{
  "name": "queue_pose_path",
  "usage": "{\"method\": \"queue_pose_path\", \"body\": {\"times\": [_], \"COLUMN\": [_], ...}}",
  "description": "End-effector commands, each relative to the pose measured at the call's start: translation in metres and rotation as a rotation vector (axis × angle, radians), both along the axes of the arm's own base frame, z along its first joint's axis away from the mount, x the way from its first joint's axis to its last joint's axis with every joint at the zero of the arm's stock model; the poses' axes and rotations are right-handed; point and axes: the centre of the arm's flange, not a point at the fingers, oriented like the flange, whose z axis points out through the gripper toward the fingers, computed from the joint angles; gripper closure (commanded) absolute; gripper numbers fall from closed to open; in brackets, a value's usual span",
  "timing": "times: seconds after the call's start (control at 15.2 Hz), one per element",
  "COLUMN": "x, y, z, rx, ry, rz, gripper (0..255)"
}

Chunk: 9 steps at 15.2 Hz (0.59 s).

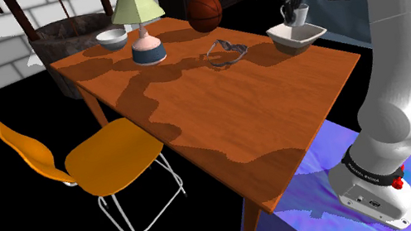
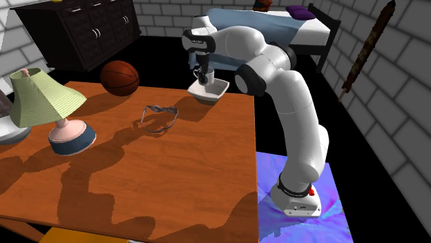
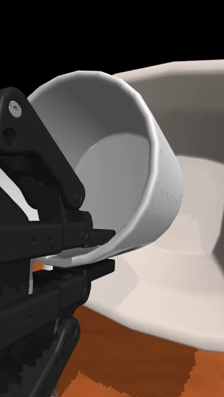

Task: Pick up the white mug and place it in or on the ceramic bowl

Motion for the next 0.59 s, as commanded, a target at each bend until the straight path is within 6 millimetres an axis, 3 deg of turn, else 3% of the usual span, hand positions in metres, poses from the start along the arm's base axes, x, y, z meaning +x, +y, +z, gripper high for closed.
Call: {"method": "queue_pose_path", "body": {"times": [0.0, 0.2, 0.53], "x": [0.0, 0.0, 0.0], "y": [0.0, 0.0, 0.0], "z": [-0.01, -0.027, -0.027], "rx": [-0.001, -0.001, -0.001], "ry": [-0.001, -0.001, -0.001], "rz": [0.0, 0.0, 0.0], "gripper": [255, 255, 255]}}
